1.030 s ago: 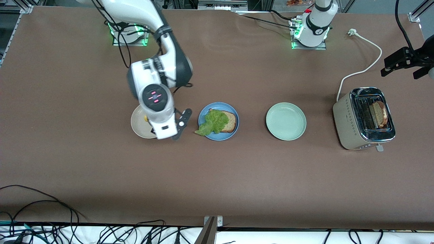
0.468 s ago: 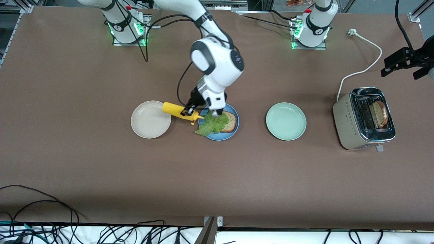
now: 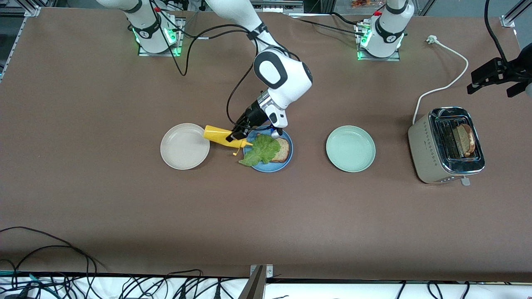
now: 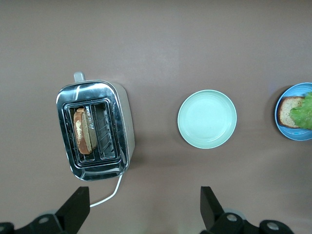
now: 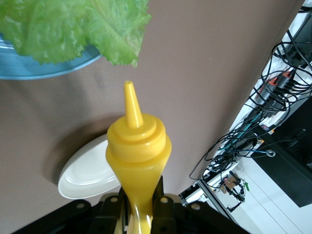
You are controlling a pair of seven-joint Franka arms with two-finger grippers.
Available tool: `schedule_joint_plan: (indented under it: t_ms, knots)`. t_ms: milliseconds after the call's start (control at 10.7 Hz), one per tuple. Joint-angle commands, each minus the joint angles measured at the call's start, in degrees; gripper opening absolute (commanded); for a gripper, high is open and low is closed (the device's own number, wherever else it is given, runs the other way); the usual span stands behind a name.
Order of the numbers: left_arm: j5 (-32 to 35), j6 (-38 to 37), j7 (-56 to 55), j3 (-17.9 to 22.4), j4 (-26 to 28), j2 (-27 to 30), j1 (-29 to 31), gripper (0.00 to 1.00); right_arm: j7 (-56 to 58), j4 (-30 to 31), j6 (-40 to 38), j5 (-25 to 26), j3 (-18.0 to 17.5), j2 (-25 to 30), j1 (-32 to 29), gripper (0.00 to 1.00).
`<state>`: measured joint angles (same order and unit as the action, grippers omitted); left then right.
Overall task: Make sandwich in blue plate with both arms
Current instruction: 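Tilt the mustard bottle over the lettuce with the right gripper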
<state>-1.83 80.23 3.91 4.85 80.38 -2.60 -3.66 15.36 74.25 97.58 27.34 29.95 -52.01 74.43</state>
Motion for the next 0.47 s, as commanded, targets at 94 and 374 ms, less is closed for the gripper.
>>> schedule_joint_plan:
  t_ms: [94, 374]
  knots:
    - [1.39, -0.25, 0.48, -0.19, -1.37, -0.48, 0.06, 1.00, 1.25, -1.21, -1.07, 1.58, 0.90, -0.55, 0.71, 0.20]
    - [1.66, -0.25, -0.13, -0.28, -1.37, -0.48, -0.12, 1.00, 1.34, -1.48, -0.46, 0.36, 1.78, 1.64, 0.45, 0.17]
